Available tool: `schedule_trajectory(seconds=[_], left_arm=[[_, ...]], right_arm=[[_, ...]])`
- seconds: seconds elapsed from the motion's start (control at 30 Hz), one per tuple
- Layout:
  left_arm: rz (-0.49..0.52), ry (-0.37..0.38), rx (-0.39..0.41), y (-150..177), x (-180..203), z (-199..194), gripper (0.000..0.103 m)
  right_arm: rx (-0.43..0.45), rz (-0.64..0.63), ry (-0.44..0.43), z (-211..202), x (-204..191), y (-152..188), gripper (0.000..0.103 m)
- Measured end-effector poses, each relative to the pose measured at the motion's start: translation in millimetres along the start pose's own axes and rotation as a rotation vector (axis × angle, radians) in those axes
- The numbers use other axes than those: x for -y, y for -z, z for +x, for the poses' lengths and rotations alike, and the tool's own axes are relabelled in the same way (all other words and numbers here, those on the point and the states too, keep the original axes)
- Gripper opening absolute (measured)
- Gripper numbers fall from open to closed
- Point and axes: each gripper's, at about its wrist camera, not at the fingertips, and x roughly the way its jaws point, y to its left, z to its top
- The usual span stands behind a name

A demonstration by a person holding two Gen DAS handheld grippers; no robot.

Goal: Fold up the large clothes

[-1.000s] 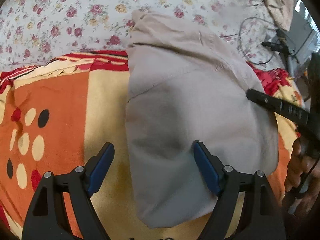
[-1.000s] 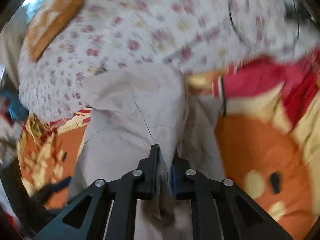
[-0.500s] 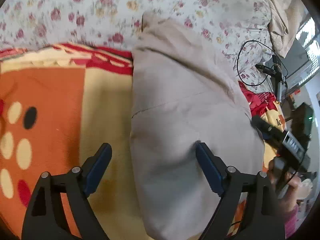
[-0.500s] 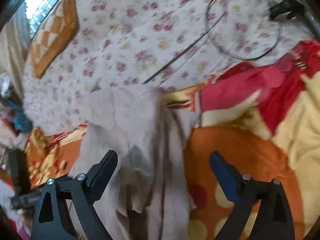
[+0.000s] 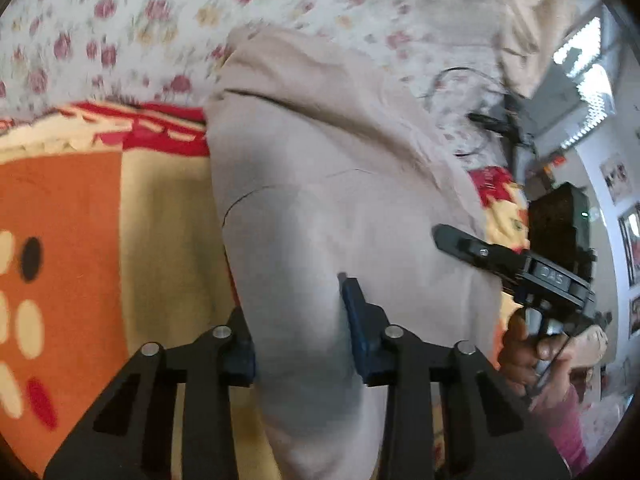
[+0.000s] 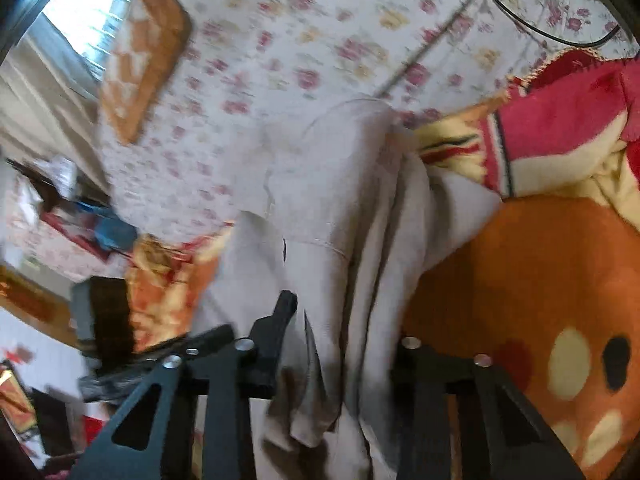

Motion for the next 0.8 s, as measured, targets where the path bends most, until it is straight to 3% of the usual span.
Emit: schedule_trajectory(seconds=[0.13,0.23,0.27,0.3,0.33,0.4,0.47,0.53,0.6,0.7,0.8], left_arm=[[0.103,-0.026,0.039,26,12,-65,0.032],[0.090,-0.033,0.016,54,-2,-83,0.033],[0.072,-0.058,-0.010,68,-9,-80,0.036],[0.062,-0.077,-0.030,75,-14,-75,0.040],[0.056,-0.110,-0.063,83,-20,-67,0.044],[0.049,-0.150,-0.071,91,-26,-62,0.052],[0.029,-0.183,-0.024,91,-25,-71,0.057],[0.023,-0.231,0.062,87,-21,-83,0.061],[0.002,-0.256,0.106,83,-20,-84,0.072],[-0.036,-0.282,0.082,80,-24,-67,0.072],[-0.052,-0.320,0.067,82,-27,-51,0.072]], right_arm=[[-0.018,-0.048,-0.094,-28,-38,29,0.030],[-0.060,-0.041,-0.134,-34,-47,57,0.031],[-0.072,-0.044,-0.125,-31,-48,64,0.040],[-0.098,-0.055,-0.055,-23,-48,77,0.052],[-0.108,-0.064,0.007,-21,-45,83,0.056],[-0.122,-0.096,0.163,-18,-45,92,0.057],[-0.058,-0.086,0.181,-38,-52,89,0.057],[0.049,-0.067,0.124,-65,-66,80,0.058],[0.125,-0.068,0.055,-78,-85,72,0.060],[0.082,-0.158,0.022,-49,-130,64,0.060],[-0.030,-0.177,-0.023,12,-154,61,0.059]])
